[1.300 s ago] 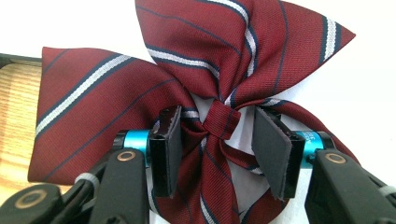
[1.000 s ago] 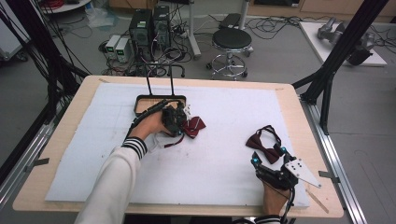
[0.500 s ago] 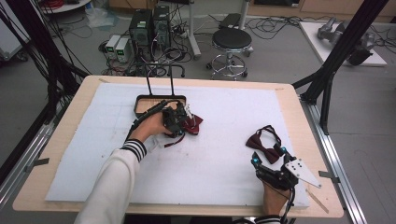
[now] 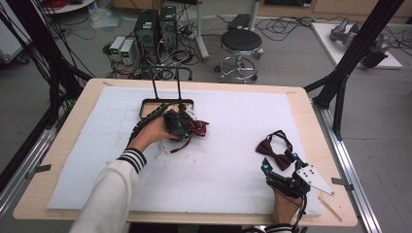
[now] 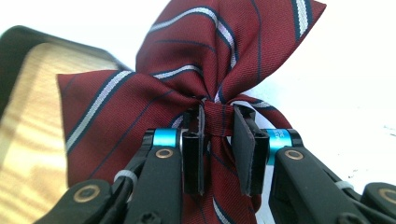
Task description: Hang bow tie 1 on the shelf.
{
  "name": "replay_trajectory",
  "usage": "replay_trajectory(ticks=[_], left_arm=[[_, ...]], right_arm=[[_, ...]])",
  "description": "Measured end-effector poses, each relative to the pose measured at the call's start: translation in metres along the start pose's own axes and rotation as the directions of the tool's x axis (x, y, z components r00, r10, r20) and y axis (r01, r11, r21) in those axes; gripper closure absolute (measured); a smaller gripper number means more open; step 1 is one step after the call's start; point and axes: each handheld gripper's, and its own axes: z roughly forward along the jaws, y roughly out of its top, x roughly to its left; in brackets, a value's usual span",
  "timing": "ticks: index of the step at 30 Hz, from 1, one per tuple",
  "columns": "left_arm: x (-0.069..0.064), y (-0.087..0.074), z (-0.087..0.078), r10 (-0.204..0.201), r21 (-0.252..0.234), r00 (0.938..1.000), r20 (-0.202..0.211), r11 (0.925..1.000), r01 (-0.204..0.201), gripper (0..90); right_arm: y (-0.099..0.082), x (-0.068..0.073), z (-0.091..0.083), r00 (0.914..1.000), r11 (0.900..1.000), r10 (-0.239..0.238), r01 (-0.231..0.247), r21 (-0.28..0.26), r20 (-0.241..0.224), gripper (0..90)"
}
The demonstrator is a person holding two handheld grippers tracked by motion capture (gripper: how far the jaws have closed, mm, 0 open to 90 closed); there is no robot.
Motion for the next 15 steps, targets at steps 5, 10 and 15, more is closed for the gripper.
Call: replay_trajectory(ticks=[5,10,15], left_arm=[[-0.001,-0.009,-0.015,-0.049,-0.092,0.9988,0.002,0.9945,0.049,74.3],[-0.001,-0.019,-0.029,-0.091,-0.151,0.9956,-0.023,0.9847,0.087,74.3],[0.002,-0.027,-0.042,-0.137,-0.221,0.9903,-0.022,0.9666,0.129,74.3]], right_arm=[[0.0,0.001,0.0,1.0,1.0,-0.008,0.008,0.004,-0.002,10.0],[0.0,0.002,0.001,0.9999,0.9999,-0.011,0.011,0.007,0.005,10.0],[0.0,0.002,0.001,0.9999,0.9999,-0.013,0.013,0.007,0.005,10.0]])
